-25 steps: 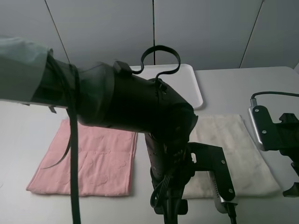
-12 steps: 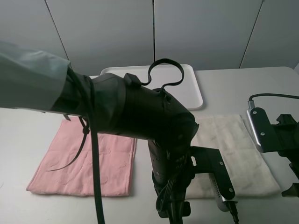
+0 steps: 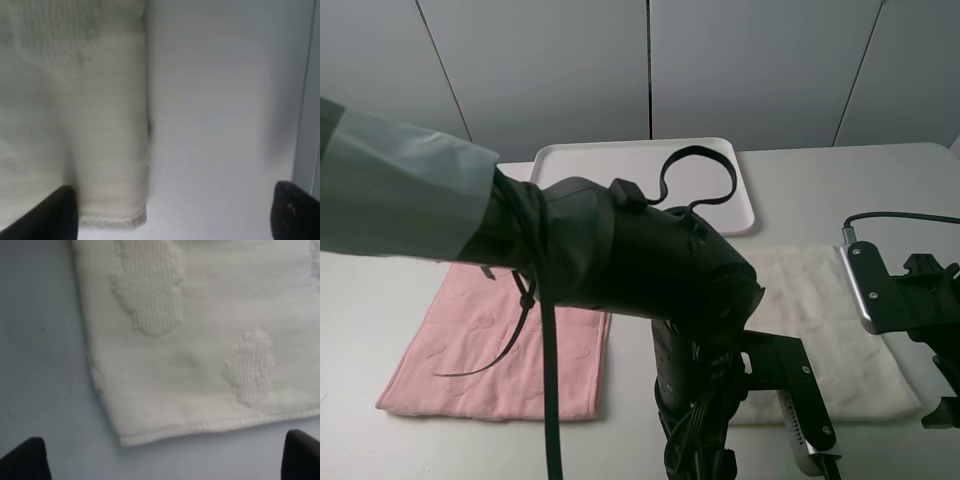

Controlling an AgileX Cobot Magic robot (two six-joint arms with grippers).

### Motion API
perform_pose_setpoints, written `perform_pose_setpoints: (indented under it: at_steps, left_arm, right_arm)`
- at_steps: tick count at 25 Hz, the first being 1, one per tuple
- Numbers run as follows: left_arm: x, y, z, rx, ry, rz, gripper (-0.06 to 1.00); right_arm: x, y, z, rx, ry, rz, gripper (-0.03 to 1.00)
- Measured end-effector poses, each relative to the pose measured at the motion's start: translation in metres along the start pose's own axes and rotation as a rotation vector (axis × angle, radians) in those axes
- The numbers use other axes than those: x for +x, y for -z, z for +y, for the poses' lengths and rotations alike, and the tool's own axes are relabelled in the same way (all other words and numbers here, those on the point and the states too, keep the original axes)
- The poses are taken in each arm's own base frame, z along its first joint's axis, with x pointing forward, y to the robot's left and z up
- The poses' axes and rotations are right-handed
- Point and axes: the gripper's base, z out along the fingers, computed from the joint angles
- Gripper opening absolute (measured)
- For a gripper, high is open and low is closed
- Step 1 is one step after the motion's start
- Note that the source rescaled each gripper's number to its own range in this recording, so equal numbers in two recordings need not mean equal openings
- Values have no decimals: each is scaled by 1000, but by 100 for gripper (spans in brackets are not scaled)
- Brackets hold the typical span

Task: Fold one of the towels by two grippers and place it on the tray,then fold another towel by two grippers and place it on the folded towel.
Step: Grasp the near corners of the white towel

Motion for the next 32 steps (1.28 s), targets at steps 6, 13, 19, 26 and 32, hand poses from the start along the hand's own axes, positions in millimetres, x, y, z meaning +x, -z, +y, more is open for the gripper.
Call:
perform_pose_setpoints:
  at_steps: [6, 13, 19, 26, 32]
  left_arm:
    - [-1, -3, 0, 3, 2, 7, 99]
    - [-2, -12, 2, 16, 4, 40, 99]
    - [-2, -12, 2, 16, 5, 42, 99]
    - [-2, -12, 2, 16, 5, 42, 99]
    - [-2, -12, 2, 16, 5, 42, 99]
  right_arm:
    - [0, -6, -1, -29, 33, 8, 100]
    - [0, -12, -1, -55, 55, 25, 100]
    - [1, -17, -2, -81, 75, 45, 100]
    - [3, -22, 3, -111, 88, 59, 100]
    - [5, -30, 11, -160, 94, 70, 100]
